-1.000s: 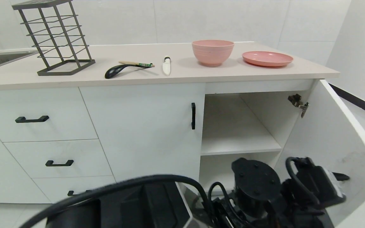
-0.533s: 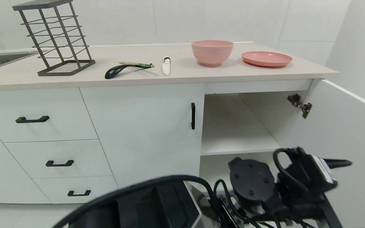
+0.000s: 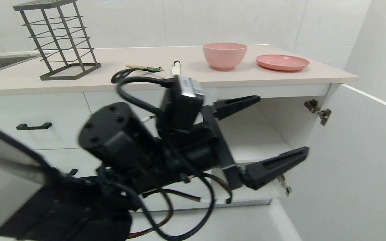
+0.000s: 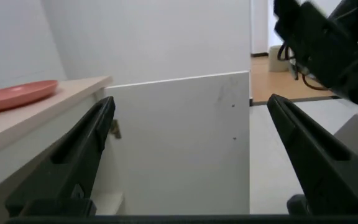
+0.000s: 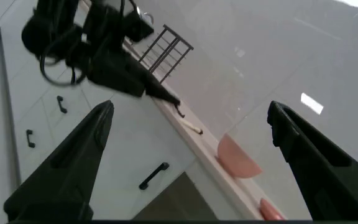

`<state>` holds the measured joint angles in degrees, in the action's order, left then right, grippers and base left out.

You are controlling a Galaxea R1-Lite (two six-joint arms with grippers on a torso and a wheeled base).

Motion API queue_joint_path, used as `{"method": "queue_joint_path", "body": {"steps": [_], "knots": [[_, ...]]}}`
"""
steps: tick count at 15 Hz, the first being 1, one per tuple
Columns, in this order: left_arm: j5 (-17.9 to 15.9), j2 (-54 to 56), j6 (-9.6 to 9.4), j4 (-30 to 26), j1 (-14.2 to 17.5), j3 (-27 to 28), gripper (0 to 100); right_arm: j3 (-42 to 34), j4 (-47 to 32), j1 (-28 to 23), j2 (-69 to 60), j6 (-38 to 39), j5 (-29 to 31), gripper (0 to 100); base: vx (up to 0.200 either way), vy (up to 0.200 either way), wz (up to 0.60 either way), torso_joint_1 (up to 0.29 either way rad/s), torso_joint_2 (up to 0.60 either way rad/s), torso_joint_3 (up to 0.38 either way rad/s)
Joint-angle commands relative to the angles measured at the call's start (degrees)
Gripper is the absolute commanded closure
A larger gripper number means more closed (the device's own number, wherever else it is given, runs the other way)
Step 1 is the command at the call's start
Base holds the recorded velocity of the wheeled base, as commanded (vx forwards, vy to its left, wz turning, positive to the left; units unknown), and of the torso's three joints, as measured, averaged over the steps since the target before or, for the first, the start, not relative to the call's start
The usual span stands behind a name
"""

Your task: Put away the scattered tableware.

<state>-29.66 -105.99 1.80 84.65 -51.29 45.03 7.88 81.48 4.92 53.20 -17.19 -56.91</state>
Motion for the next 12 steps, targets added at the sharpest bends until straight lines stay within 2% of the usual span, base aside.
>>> {"method": "queue_joint_path", "body": {"steps": [1,3,4,6,7,8,9,11,12], "knots": [[0.30,21.17,-0.22,-0.54,6.90,-18.40,0,-5.33,-0.89,-1.06,-3.72,-0.04,-0.05,0,0.000,0.000,0.00,0.000,0.00,0.000],[0.30,29.08,-0.66,-2.39,10.50,-25.26,0,-7.88,-5.63,-1.59,-8.99,-0.21,-0.05,0,0.000,0.000,0.00,0.000,0.00,0.000],[0.30,32.77,-0.66,-3.44,13.32,-27.19,0,-7.88,-9.59,-1.59,-12.42,-0.39,-0.05,0,0.000,0.000,0.00,0.000,0.00,0.000],[0.22,40.59,-1.80,-5.29,21.58,-31.85,0,-7.88,-19.87,-1.76,-20.50,-0.65,-0.05,0,0.000,0.000,0.00,0.000,0.00,0.000],[0.13,44.20,-1.98,-6.25,26.15,-33.69,0,-7.88,-24.27,-1.85,-24.28,-0.65,-0.05,0,0.000,0.000,0.00,0.000,0.00,0.000],[-0.05,48.77,-1.98,-8.10,32.30,-35.36,0,-7.88,-31.38,-1.85,-29.82,-0.65,0.04,0,0.000,0.000,0.00,0.000,0.00,0.000],[-0.05,52.64,-1.98,-9.68,36.34,-37.39,0,-7.88,-38.06,-1.85,-35.01,-0.65,-0.05,0,0.000,0.000,0.00,0.000,0.00,0.000],[-0.05,62.92,-1.98,-13.55,41.71,-44.42,0,-7.79,-51.16,-1.85,-45.11,-0.74,-0.05,0,0.000,0.000,0.00,0.000,0.00,0.000],[0.13,69.25,-2.07,-19.09,43.20,-45.03,0,-7.88,-55.20,-1.85,-48.45,-1.09,-0.05,0,0.000,0.000,0.00,0.000,0.00,0.000]]}}
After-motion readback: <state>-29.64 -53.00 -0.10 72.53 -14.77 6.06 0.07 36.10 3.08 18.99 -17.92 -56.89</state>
